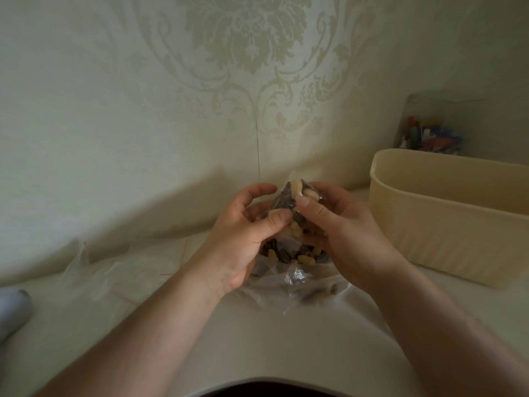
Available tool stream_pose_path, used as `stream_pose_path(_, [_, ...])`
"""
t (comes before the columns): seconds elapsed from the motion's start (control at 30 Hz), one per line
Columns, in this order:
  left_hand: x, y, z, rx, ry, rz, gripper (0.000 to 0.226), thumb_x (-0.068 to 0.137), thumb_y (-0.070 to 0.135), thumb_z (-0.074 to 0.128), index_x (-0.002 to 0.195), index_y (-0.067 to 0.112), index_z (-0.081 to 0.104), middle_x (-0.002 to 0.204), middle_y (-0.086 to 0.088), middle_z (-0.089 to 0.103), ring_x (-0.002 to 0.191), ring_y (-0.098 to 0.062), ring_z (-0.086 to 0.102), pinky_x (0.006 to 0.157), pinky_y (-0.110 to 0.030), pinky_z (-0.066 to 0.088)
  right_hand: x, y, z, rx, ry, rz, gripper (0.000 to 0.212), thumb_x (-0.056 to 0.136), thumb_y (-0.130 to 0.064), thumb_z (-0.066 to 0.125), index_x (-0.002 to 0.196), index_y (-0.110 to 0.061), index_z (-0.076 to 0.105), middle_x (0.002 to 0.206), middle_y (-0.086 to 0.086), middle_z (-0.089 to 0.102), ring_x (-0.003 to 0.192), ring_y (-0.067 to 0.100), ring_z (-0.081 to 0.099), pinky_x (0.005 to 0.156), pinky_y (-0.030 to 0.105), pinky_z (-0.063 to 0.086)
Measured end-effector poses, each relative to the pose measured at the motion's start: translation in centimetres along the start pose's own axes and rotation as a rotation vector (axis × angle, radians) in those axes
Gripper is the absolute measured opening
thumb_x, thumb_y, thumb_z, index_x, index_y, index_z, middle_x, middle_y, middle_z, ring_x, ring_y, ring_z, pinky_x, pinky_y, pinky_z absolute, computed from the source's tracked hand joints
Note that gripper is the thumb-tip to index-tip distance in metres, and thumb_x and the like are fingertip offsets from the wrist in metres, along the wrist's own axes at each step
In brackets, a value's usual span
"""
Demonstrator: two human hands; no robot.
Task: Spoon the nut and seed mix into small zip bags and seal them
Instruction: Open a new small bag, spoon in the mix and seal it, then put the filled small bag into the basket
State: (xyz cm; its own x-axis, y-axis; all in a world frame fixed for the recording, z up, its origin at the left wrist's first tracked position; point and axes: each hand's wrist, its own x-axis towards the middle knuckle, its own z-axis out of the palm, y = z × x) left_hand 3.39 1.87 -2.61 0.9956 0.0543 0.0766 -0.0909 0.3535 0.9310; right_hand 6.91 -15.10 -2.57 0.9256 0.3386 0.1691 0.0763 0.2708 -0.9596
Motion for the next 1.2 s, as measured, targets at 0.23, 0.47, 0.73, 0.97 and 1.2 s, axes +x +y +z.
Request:
stream_pose_path(0.23, [0.5, 0.1, 0.2, -0.037, -0.019, -0.005, 0.053, 0.075, 0.008, 0.076, 0.127, 0.009, 0.063, 0.091, -0.011, 0.075, 0.085, -0.024, 0.074, 0.083, -0.040, 0.064, 0.2, -0.3, -0.6, 0.015, 0.082, 0.021, 0.012, 0.101, -0.011, 0.064, 0.112, -0.008, 0.066, 0.095, 0.010, 0.075, 0.089, 0.023, 0.075, 0.077, 0.035, 0.061])
stream_pose_path(0.47, [2.3, 2.9, 1.0, 0.111, -0.058, 0.056, 0.037, 0.081, 0.005, 0.075, 0.117, 0.000, 0.069, 0.104, -0.019, 0.073, 0.094, -0.028, 0.072, 0.083, -0.034, 0.064, 0.1, -1.8, -0.1, 0.188, 0.075, -0.037, 0.015, 0.099, -0.017, 0.068, 0.110, -0.010, 0.061, 0.099, 0.010, 0.072, 0.093, 0.027, 0.072, 0.081, 0.038, 0.061])
stream_pose_path(0.73, [2.8, 7.8, 8.2, 0.284, -0.200, 0.069, 0.044, 0.082, 0.016, 0.075, 0.125, 0.020, 0.074, 0.116, -0.015, 0.075, 0.105, -0.030, 0.071, 0.095, -0.046, 0.058, -1.7, -9.5, -3.4, 0.065, 0.122, -0.084, 0.021, 0.104, -0.009, 0.058, 0.114, -0.024, 0.069, 0.105, 0.009, 0.074, 0.088, 0.021, 0.074, 0.077, 0.037, 0.063])
stream_pose_path(0.97, [5.0, 6.7, 15.9, 0.431, -0.216, 0.179, 0.027, 0.087, 0.004, 0.077, 0.111, 0.012, 0.069, 0.093, -0.007, 0.079, 0.085, -0.021, 0.075, 0.077, -0.033, 0.062, -1.5, -16.4, -11.7, -0.621, 0.133, -0.184, 0.021, 0.094, -0.022, 0.078, 0.110, -0.034, 0.075, 0.101, -0.009, 0.077, 0.083, 0.008, 0.073, 0.078, 0.032, 0.062])
stream_pose_path(1.2, [9.2, 3.8, 17.7, 1.229, -0.097, 0.433, 0.027, 0.102, 0.047, 0.060, 0.110, 0.030, 0.079, 0.098, 0.010, 0.079, 0.086, 0.000, 0.071, 0.081, -0.027, 0.056, -1.4, -17.6, -18.2, -0.979, 0.222, -0.065, 0.012, 0.091, -0.030, 0.079, 0.092, -0.042, 0.077, 0.084, -0.022, 0.074, 0.076, -0.005, 0.068, 0.074, 0.022, 0.057])
